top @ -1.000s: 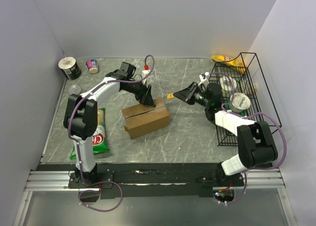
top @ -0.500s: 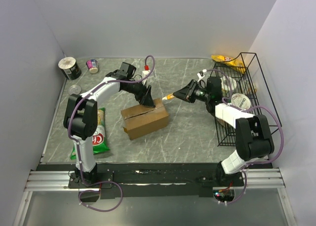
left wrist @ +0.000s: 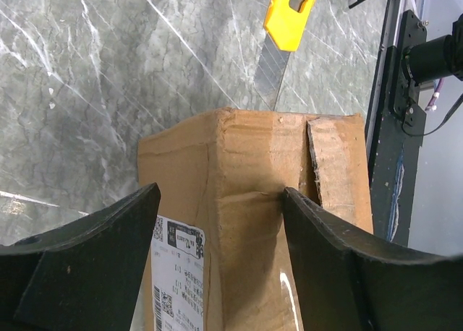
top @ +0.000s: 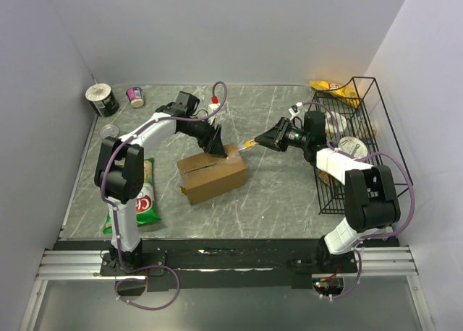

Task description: Unpack the express box

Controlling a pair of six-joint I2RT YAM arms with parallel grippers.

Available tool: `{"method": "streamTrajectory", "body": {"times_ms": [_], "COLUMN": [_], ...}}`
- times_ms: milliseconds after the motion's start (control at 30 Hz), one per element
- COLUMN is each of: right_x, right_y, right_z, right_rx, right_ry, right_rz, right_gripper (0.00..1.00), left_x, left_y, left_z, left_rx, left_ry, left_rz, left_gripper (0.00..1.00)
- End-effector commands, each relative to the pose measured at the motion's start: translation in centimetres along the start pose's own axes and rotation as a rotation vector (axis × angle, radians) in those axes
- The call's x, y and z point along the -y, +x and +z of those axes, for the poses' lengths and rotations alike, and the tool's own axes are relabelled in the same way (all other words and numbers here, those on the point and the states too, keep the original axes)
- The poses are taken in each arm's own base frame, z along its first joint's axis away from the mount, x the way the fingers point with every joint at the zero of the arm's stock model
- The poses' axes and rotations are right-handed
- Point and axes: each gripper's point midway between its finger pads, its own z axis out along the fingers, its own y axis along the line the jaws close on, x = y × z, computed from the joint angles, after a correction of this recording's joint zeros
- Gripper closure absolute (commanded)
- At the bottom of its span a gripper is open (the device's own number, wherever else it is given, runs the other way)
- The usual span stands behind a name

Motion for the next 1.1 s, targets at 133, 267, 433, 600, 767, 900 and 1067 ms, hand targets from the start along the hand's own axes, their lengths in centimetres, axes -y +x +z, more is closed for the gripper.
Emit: {"method": "streamTrajectory", "body": {"times_ms": [133, 267, 433, 600, 767, 900, 1067], "right_x": [-1.7, -1.6, -1.3, -1.3, -1.4, -2.1, -3.3], "right_y": [0.2, 0.8, 1.3, 1.3, 0.6, -1.1, -3.7], "right_z": [-1.0, -1.5, -2.5, -3.2, -3.8, -3.8, -2.8], "right_rx": [-0.045, -0.074, -0.093, -0.082, -0.041, 0.054, 0.179], "right_ry": [-0.012, -0.007, 0.023, 0.033, 0.073, 0.075, 0.035], "right_rz": [-0.081, -0.097, -0.094, -0.101, -0.126, -0.189, -0.215], "right_gripper": [1.00, 1.00, 1.00, 1.00, 1.00, 1.00, 1.00], "left_x": [-2.3, -2.5, -2.9, -3.0, -2.9, -3.4, -4.7], "left_y": [-0.5, -0.8, -0.8, -0.4, -0.4, -1.0, 0.0], "left_z": [-0.2, -0.4, -0.5, -0.5, -1.0, -2.5, -5.4], "left_rx": [-0.005, 0.001, 0.003, 0.002, 0.011, 0.027, 0.030], "left_ry": [-0.076, -0.085, -0.104, -0.105, -0.117, -0.184, -0.301], "left_rz": [0.044, 0.052, 0.042, 0.020, -0.002, 0.000, -0.053], "left_gripper": [0.27, 0.28, 0.31, 0.35, 0.38, 0.41, 0.46]}}
